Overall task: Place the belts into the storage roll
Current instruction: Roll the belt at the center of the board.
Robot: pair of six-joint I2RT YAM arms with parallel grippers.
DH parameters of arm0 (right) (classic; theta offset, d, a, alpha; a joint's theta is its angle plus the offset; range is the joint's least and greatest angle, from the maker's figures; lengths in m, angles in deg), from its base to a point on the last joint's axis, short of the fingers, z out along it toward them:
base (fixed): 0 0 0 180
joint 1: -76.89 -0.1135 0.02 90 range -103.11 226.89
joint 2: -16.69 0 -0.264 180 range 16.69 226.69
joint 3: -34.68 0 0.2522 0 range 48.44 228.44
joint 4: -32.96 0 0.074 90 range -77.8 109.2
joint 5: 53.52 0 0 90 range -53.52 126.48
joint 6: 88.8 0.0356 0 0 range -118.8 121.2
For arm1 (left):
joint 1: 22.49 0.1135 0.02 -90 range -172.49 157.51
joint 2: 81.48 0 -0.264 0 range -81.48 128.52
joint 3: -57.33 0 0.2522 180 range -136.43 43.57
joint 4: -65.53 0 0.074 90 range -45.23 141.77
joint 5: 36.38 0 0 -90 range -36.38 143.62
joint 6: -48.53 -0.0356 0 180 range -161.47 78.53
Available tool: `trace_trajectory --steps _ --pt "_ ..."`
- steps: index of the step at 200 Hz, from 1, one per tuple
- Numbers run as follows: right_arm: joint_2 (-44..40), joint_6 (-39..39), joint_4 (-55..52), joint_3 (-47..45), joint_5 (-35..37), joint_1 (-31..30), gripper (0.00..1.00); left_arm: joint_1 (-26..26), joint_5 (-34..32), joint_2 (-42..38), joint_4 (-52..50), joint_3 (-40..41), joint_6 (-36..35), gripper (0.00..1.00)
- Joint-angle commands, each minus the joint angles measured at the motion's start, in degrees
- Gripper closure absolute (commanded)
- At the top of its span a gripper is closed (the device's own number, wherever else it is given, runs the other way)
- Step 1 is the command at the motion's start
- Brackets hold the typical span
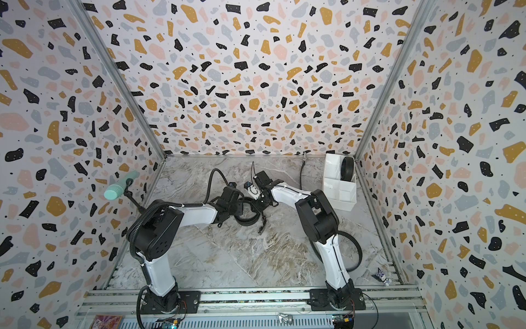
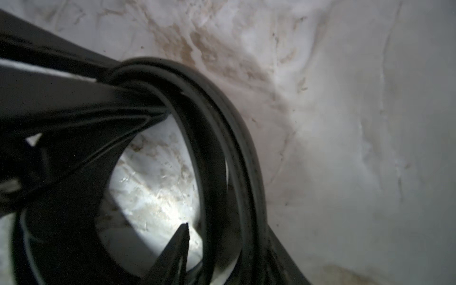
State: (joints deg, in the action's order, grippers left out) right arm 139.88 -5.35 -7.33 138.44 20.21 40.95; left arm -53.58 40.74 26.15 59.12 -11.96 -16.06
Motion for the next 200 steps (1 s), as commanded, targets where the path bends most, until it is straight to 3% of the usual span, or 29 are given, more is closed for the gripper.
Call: trace_trajectory --steps 1,55,200 --pt "-5.29 5.27 -4.7 -5.54 -4.99 1.03 0.5 0.18 -6.6 0.78 -0.98 1.98 3.65 0.95" --pt "-11.94 11.95 3.8 -13.94 -11.55 2.93 0.36 -1.34 -7.61 2.58 -2.68 -0.81 2.98 0.95" --pt "-9.42 8.51 -0.24 -8.49 -4.03 5.18 0.37 -1.34 -7.29 3.04 -4.3 -1.93 2.32 0.97"
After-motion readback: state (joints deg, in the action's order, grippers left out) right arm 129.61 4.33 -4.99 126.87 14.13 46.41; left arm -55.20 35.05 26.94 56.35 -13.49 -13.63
